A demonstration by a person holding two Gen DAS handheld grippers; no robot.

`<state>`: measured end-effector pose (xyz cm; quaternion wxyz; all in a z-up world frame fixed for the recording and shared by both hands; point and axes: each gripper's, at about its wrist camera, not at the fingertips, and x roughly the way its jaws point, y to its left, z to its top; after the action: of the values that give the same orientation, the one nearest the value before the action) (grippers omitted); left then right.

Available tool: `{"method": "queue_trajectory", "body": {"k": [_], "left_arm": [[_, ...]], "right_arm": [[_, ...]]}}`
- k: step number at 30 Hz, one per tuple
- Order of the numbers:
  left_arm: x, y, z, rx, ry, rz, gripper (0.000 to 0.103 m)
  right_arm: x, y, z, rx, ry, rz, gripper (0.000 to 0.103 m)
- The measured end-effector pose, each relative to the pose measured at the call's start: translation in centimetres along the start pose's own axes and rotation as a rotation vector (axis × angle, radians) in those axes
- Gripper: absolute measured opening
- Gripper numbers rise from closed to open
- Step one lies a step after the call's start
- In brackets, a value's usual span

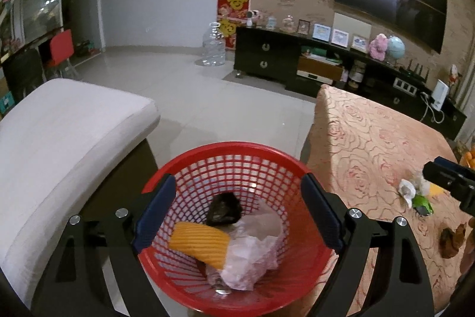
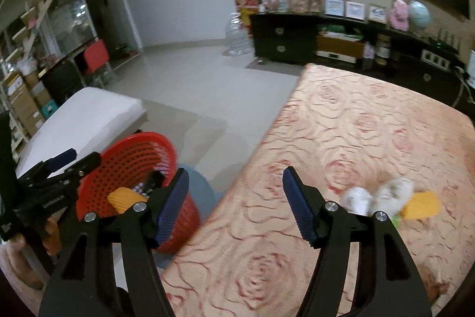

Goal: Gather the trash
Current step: 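Move both open tools back over the table toward the remaining trash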

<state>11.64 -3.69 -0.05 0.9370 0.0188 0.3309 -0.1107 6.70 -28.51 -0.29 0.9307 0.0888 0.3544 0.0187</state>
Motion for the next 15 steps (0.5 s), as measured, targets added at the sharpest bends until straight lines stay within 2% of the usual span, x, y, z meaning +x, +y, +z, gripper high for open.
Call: {"method": "queue_trajectory", "body": {"k": [10,15], "left_arm": [[-0.6,-4.2,-0.3,0.069,-0.018,-0.056,0.083],[-1.1,-6.8,-0.7,0.12,-0.025,-0.094,0.083]], "right_arm": [[-4.6,-5.8,-2.1,0.056,-0.042,-0.135,0.066],[-7.0,-9.1,-4.1,0.131,-0.055,-0.178,0.07]]}}
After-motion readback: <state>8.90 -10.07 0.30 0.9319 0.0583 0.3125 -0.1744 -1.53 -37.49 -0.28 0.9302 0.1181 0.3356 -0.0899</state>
